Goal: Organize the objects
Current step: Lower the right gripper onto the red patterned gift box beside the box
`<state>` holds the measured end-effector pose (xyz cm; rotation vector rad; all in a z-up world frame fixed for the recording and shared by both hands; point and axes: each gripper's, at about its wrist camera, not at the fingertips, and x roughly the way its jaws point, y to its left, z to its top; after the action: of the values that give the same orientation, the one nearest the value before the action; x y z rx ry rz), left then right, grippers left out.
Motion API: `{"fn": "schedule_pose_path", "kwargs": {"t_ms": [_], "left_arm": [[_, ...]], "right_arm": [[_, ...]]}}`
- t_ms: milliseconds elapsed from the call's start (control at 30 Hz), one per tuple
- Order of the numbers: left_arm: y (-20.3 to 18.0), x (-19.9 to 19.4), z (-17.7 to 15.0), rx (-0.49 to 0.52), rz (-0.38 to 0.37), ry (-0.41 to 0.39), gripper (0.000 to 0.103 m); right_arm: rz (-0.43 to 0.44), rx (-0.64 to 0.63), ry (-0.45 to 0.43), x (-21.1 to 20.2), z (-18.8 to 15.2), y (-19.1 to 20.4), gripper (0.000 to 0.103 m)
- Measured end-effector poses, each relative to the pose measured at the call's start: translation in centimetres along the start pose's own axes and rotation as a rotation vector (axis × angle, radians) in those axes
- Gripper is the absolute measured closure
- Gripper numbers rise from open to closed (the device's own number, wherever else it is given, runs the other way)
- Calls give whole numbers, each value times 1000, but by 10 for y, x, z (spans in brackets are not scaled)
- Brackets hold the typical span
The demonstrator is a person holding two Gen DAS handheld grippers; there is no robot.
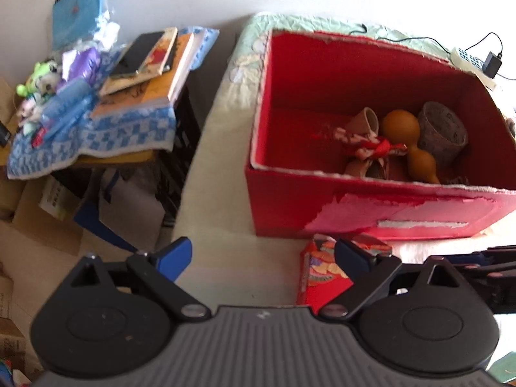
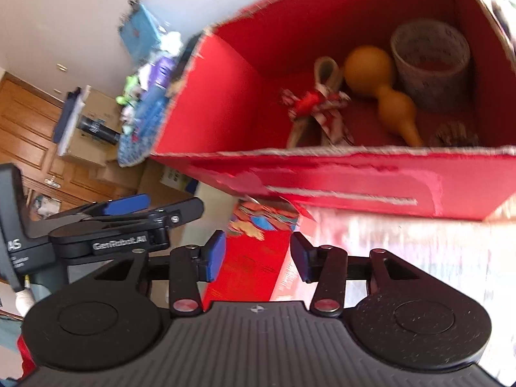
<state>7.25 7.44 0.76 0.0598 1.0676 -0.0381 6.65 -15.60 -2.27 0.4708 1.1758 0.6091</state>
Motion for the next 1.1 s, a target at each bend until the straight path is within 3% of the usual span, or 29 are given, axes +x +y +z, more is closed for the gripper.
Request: {"fn": "schedule_pose_path", "kwargs": {"t_ms": [200, 567, 800, 1100], "left_arm": [[1, 6, -7, 16, 12, 29, 7], [1, 32, -15, 89, -127, 131, 4], [-12, 38, -16, 150, -164, 152, 4], [-26, 44, -20, 206, -178, 172, 3]], "right_arm": [[-6, 64, 33, 13, -3, -8, 54], [-17, 198, -3, 16, -18, -24, 54], [-22, 280, -36, 9, -17, -40, 54], [-4, 328, -18, 12, -22, -52, 57]]}}
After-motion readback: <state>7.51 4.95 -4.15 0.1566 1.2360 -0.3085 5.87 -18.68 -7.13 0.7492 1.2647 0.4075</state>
